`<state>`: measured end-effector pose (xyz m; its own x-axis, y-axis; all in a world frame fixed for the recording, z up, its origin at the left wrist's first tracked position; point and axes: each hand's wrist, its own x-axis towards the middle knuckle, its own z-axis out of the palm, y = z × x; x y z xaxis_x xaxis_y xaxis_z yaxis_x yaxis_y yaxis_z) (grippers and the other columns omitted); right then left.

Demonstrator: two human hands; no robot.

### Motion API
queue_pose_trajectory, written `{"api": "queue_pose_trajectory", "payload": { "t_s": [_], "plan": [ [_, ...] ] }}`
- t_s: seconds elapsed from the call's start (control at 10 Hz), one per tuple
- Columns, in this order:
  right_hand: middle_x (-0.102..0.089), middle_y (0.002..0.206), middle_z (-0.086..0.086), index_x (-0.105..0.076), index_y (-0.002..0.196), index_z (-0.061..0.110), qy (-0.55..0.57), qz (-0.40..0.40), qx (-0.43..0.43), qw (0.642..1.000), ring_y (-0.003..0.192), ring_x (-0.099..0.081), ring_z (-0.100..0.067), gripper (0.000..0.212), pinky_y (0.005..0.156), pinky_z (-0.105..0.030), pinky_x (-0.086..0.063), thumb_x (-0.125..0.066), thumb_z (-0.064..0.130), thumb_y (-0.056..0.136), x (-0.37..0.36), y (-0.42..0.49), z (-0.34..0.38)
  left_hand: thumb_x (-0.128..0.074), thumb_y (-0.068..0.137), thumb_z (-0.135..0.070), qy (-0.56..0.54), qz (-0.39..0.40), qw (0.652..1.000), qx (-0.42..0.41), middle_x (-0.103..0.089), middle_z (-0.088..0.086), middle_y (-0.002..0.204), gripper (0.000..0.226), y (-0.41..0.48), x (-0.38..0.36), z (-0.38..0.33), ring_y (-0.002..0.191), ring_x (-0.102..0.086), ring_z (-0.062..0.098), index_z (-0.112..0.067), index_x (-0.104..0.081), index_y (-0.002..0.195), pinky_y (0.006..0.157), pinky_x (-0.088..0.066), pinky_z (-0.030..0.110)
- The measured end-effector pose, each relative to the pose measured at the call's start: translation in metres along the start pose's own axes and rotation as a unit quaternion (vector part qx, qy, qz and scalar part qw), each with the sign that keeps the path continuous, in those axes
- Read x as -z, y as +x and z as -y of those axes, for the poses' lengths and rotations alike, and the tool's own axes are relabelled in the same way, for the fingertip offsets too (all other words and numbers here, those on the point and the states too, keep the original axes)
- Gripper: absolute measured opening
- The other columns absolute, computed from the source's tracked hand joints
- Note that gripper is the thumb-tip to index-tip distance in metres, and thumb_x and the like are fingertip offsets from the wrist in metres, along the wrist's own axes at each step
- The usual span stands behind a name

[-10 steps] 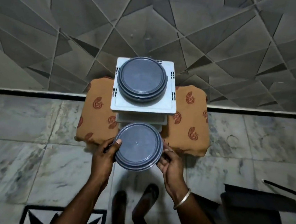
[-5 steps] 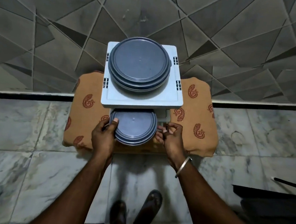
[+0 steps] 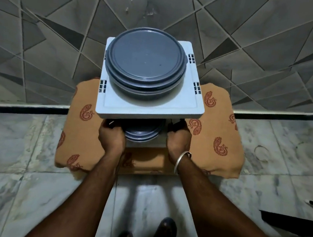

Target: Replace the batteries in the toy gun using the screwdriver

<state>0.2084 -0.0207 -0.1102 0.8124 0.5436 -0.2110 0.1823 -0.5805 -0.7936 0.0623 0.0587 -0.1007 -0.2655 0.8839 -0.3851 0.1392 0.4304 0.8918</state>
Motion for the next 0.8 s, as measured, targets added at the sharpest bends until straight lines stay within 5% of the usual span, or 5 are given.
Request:
{"api": "queue_pose_trajectory", "payload": {
  "t_s": [0.1,0.2,0.4,0.6,0.8],
  "plan": [
    [-0.071,0.110,-0.012,-0.067,0.111,0.004,0.024,-0.028,0.006,0.999,0.099,-0.066,-0.027,0.029,0.069,-0.011,-0.035,-0.063,0.001,0.083,-0.007,0.007,-0.004,-0.057,0.089,-0.001,-0.003,-0.018,1.000,-0.007,-0.073,0.009,0.118,0.035,0.004,-0.008,0.007,0.111,-0.065,0.027,-0.010,-0.070,0.120,0.099,-0.047,0.031],
    [-0.070,0.100,-0.011,-0.066,0.100,0.010,-0.005,-0.035,0.010,0.999,0.089,-0.068,-0.031,0.022,0.065,-0.022,-0.042,-0.060,0.028,0.090,-0.014,0.017,-0.013,-0.054,0.092,0.005,-0.016,-0.026,1.000,-0.002,-0.069,0.015,0.124,0.034,0.002,-0.013,0.006,0.116,-0.063,0.031,-0.003,-0.066,0.123,0.095,-0.044,0.025],
    [-0.066,0.101,-0.016,-0.063,0.099,0.012,-0.049,-0.039,0.004,0.998,0.086,-0.067,-0.037,0.037,0.067,-0.033,-0.052,-0.056,0.046,0.089,-0.015,0.021,-0.016,-0.042,0.103,-0.006,0.060,0.001,0.997,0.051,-0.059,0.032,0.131,0.035,-0.002,-0.013,0.003,0.122,-0.056,0.045,0.013,-0.057,0.128,0.095,-0.048,0.043],
    [-0.066,0.100,-0.011,-0.066,0.100,0.014,-0.022,-0.021,-0.015,0.999,0.086,-0.067,-0.032,0.032,0.073,-0.037,-0.056,-0.067,0.041,0.083,-0.015,0.019,-0.019,-0.055,0.093,-0.001,0.035,0.003,0.998,-0.049,-0.068,0.008,0.119,0.033,-0.012,-0.005,0.003,0.107,-0.062,0.022,-0.002,-0.065,0.124,0.090,-0.043,0.023],
    [-0.059,0.111,-0.018,-0.064,0.107,0.001,0.050,-0.075,-0.058,0.994,0.094,-0.057,-0.031,0.023,0.078,-0.028,-0.038,-0.060,0.018,0.091,0.014,-0.017,0.000,-0.062,0.098,-0.028,0.053,0.015,0.994,-0.096,-0.068,0.004,0.104,0.021,-0.056,0.010,0.001,0.098,-0.060,0.022,-0.011,-0.065,0.110,0.077,-0.040,0.022]
  ]
}}
